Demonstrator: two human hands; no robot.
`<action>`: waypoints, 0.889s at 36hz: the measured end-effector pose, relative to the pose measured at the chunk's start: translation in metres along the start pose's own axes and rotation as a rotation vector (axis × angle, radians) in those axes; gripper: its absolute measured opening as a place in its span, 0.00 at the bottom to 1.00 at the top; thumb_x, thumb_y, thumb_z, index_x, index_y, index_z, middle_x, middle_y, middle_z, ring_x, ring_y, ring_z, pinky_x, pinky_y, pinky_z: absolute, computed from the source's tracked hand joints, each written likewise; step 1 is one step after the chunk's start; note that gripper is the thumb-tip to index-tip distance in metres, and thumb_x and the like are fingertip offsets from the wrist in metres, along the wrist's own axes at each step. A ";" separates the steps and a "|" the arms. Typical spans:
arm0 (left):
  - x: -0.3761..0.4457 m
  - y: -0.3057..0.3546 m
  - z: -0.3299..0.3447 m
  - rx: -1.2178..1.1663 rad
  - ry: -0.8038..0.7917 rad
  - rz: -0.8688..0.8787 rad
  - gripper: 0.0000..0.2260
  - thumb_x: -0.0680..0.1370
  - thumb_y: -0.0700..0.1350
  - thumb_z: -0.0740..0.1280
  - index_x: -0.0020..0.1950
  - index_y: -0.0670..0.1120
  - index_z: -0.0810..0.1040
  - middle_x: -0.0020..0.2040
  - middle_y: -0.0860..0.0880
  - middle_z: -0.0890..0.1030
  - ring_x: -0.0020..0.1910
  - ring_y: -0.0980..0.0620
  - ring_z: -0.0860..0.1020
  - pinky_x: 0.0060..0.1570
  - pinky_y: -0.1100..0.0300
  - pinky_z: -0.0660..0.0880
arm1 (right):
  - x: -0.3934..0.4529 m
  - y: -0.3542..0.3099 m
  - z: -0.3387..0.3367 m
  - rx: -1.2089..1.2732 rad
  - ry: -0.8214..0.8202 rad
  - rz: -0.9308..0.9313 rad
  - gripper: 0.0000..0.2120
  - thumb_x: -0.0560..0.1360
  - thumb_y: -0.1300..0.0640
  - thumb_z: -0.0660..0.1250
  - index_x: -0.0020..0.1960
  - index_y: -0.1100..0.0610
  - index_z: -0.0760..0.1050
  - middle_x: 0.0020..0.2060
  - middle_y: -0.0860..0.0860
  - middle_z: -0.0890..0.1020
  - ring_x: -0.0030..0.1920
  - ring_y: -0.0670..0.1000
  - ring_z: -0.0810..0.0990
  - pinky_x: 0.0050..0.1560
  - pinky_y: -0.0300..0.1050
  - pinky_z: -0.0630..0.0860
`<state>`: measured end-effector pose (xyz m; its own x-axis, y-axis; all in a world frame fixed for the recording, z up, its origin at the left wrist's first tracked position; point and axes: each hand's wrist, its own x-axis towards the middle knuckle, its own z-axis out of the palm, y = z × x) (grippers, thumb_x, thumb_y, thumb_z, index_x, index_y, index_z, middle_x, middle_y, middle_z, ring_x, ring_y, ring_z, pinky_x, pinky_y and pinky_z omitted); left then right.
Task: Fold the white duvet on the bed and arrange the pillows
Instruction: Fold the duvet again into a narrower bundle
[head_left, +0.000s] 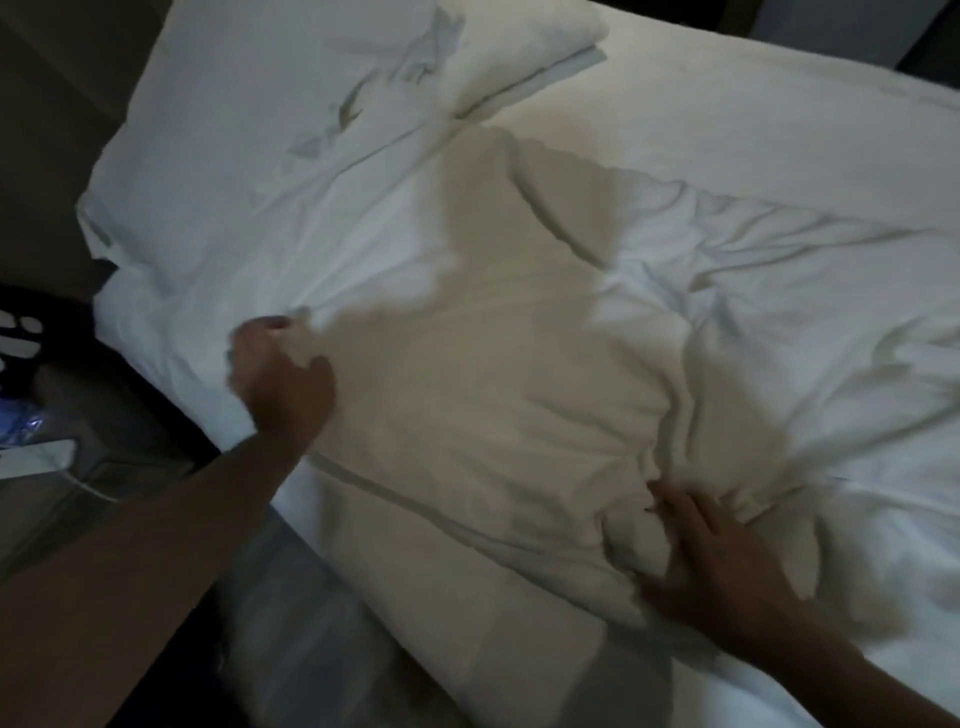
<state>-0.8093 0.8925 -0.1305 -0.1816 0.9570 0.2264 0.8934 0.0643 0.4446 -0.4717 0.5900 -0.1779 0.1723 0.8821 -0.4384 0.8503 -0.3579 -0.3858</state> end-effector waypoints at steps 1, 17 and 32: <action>-0.020 0.012 0.006 -0.060 -0.104 0.191 0.19 0.64 0.44 0.68 0.55 0.48 0.76 0.55 0.46 0.77 0.55 0.42 0.76 0.57 0.48 0.71 | -0.010 0.010 0.000 -0.007 0.073 -0.036 0.52 0.57 0.30 0.70 0.76 0.48 0.62 0.67 0.50 0.72 0.61 0.56 0.77 0.54 0.54 0.77; -0.402 0.192 0.076 0.303 -0.809 0.770 0.40 0.56 0.49 0.70 0.70 0.48 0.73 0.68 0.52 0.76 0.70 0.43 0.71 0.68 0.38 0.64 | -0.152 0.213 -0.018 -0.079 0.211 0.313 0.26 0.65 0.40 0.68 0.57 0.55 0.77 0.49 0.59 0.81 0.45 0.64 0.81 0.41 0.55 0.76; -0.468 0.250 0.050 0.356 -0.885 0.421 0.22 0.75 0.47 0.64 0.69 0.53 0.68 0.74 0.53 0.65 0.78 0.50 0.54 0.72 0.32 0.43 | -0.268 0.302 -0.041 0.021 0.014 0.152 0.27 0.74 0.37 0.61 0.68 0.50 0.71 0.60 0.51 0.79 0.59 0.55 0.78 0.51 0.45 0.72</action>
<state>-0.4799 0.4751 -0.1687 0.4105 0.7777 -0.4762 0.9103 -0.3804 0.1634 -0.2405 0.2585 -0.1438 0.3050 0.8215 -0.4818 0.8033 -0.4937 -0.3332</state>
